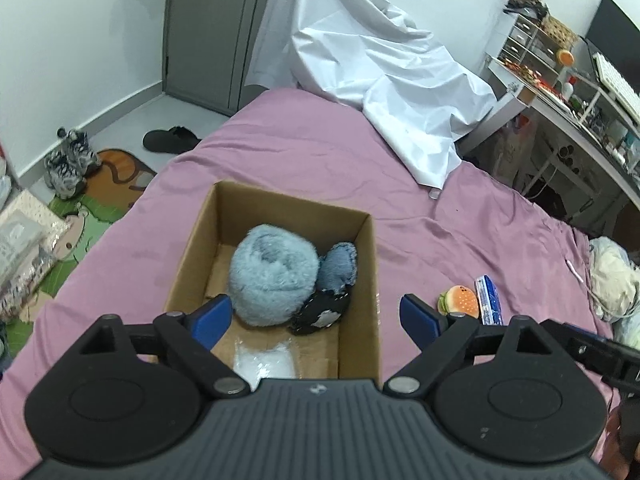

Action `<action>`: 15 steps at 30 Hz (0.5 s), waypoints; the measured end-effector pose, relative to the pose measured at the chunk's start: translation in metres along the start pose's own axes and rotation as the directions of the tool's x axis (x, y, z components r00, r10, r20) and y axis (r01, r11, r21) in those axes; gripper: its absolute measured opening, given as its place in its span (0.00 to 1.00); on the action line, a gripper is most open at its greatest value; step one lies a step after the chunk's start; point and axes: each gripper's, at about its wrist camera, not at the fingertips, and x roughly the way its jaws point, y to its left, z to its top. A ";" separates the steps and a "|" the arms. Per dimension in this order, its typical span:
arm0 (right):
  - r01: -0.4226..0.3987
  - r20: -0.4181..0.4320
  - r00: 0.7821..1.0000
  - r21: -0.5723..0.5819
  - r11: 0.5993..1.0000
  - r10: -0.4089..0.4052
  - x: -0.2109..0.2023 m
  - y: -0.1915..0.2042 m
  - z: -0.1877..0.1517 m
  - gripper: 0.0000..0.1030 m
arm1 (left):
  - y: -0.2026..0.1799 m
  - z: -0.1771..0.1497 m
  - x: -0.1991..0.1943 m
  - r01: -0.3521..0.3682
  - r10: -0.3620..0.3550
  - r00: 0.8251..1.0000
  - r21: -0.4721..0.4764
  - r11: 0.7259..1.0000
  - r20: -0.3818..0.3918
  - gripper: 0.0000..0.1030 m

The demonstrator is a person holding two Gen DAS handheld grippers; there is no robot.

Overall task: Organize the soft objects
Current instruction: 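Grasp the burger plush with the left tool while the right tool grasps the blue Vinda tissue pack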

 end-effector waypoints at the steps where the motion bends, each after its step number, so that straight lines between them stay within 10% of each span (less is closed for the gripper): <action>1: -0.001 0.009 1.000 0.000 1.000 0.001 -0.001 -0.004 0.004 0.89 | -0.005 0.003 0.001 -0.003 0.003 1.000 0.012 1.000 0.000 0.87; 15: 0.018 0.065 0.998 0.063 0.998 -0.023 0.006 -0.063 -0.002 0.90 | -0.072 0.020 0.031 0.013 -0.010 1.000 0.128 0.992 -0.017 0.87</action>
